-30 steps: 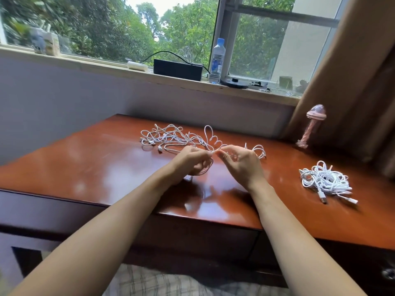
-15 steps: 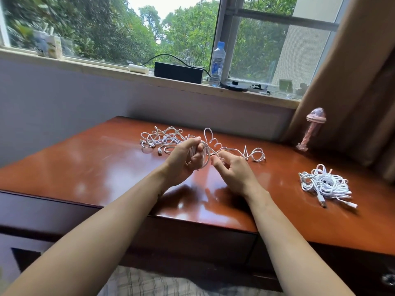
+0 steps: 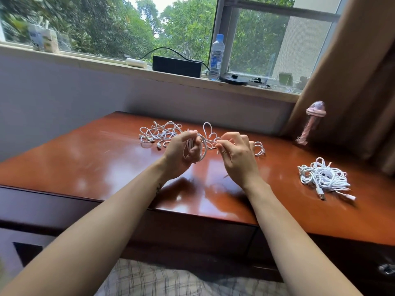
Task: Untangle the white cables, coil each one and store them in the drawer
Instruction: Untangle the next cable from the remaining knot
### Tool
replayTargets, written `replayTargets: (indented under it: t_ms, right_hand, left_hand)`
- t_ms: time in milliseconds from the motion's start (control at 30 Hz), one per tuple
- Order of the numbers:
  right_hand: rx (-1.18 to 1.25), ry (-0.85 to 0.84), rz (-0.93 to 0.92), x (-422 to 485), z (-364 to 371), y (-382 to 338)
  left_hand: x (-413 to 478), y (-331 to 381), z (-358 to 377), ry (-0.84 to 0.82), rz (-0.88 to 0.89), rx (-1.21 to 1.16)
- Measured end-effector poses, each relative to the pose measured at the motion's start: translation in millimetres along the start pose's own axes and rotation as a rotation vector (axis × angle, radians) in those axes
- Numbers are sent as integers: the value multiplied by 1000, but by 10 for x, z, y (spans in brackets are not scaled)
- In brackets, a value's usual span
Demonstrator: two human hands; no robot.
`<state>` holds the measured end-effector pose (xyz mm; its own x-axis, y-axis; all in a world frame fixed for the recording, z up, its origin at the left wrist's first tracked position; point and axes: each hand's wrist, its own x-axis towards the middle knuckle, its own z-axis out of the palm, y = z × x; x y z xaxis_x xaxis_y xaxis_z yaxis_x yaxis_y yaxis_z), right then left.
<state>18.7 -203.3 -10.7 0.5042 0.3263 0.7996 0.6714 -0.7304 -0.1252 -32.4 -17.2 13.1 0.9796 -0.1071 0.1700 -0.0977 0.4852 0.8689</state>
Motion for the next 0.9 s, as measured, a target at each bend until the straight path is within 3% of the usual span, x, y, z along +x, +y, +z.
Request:
replayTargets:
  t_ms: [200, 400, 767, 900]
  right_hand:
    - [62, 29, 22, 7, 4, -29]
    - [353, -37, 133, -7, -24, -100]
    - [675, -44, 397, 8, -83, -130]
    - [827, -128, 499, 24, -97, -157]
  left_hand:
    - [-20, -9, 11, -44, -2, 13]
    - [40, -19, -8, 48, 50, 37]
    - [126, 21, -83, 252, 79, -146]
    - [136, 25, -78, 302, 93, -159]
